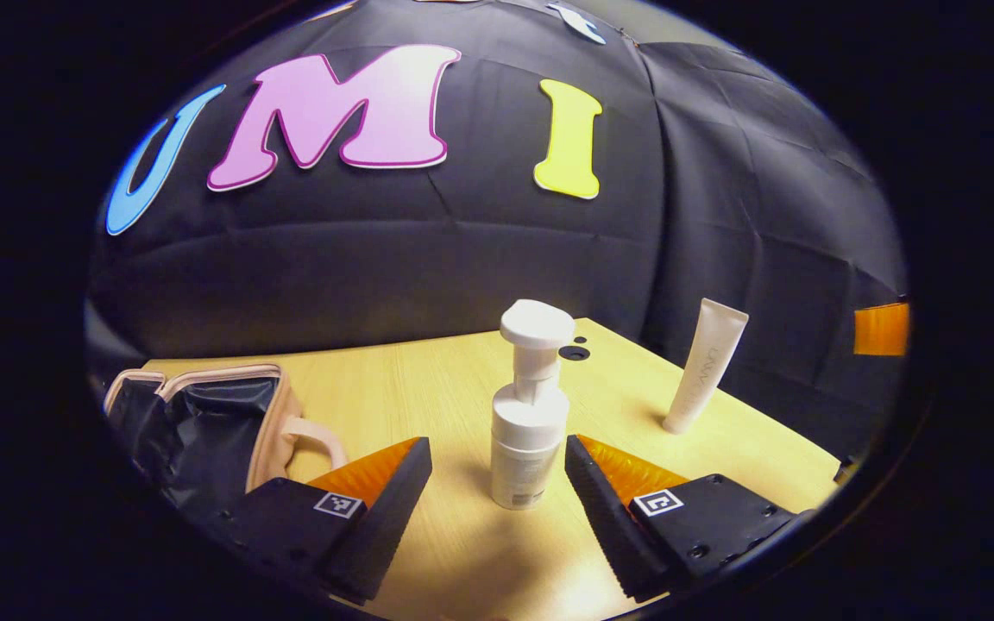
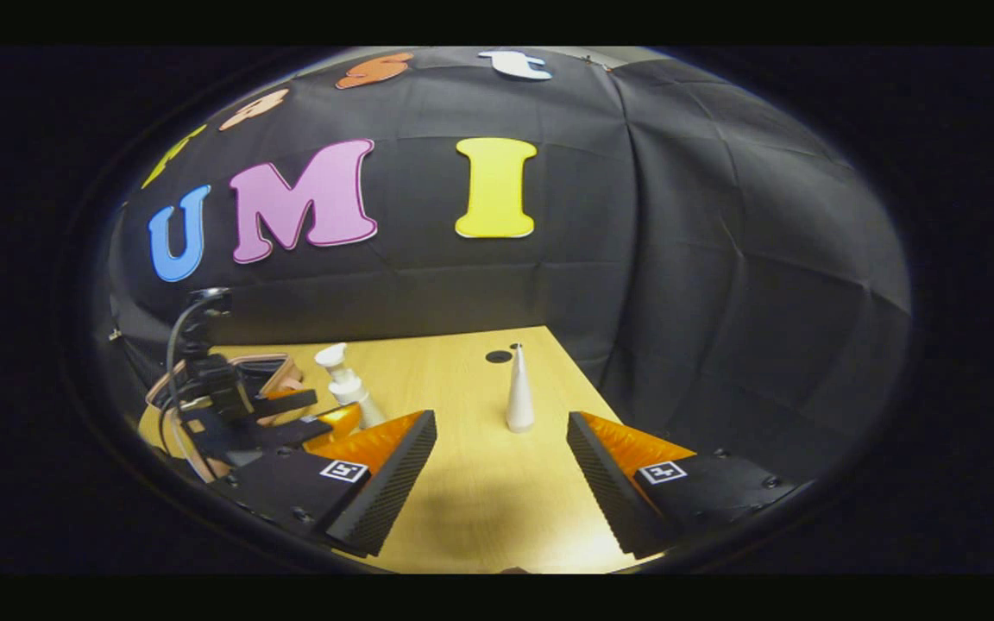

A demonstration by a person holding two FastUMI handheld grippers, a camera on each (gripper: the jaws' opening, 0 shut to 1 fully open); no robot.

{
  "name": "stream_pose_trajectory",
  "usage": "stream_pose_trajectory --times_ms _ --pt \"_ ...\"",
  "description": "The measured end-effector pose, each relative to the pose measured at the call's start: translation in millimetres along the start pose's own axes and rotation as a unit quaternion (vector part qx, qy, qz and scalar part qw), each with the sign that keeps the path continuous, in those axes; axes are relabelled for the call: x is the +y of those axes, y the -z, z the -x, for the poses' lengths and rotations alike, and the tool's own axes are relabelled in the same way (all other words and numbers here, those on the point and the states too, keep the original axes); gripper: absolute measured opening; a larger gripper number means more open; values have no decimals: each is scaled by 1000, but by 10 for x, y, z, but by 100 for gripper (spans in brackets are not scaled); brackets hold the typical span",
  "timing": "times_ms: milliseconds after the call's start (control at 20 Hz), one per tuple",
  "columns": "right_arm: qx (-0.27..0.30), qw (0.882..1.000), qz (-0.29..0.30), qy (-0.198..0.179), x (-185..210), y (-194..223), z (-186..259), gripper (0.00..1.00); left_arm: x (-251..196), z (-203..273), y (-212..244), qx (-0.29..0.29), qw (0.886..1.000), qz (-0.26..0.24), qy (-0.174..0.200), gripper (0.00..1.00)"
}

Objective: First open the suitcase, pack the skin care products into it, and then close the suitcase.

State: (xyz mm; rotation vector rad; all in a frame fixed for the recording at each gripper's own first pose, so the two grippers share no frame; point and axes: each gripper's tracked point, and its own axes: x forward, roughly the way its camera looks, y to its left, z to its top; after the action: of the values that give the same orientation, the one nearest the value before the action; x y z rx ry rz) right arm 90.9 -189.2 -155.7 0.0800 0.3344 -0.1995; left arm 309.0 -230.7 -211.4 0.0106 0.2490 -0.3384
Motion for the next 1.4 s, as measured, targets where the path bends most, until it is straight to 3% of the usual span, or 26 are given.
stream_pose_trajectory --times_ms 200,300,350,400,750,1100,1400 --pt "16 1000 -5 9 -110 177 -77 97 -151 -442 62 7 1000 -7 8 96" --pt "16 1000 -9 14 -144 197 -140 97 -171 -554 73 8 1000 -6 1 87" --pt "16 1000 -9 16 -157 196 -175 98 -180 -601 92 8 1000 -3 4 69" --pt "13 1000 -9 16 -160 181 -223 97 -184 -619 80 5 1000 -3 5 65" --pt "28 1000 13 6 -37 385 -701 98 -105 -480 20 -7 1000 11 10 60" --pt "24 998 27 44 -112 495 -1545 98 35 194 -309 -19 1000 4 19 57" --pt "39 997 23 64 -249 614 -2172 98 193 659 -254 5 1000 19 9 60"
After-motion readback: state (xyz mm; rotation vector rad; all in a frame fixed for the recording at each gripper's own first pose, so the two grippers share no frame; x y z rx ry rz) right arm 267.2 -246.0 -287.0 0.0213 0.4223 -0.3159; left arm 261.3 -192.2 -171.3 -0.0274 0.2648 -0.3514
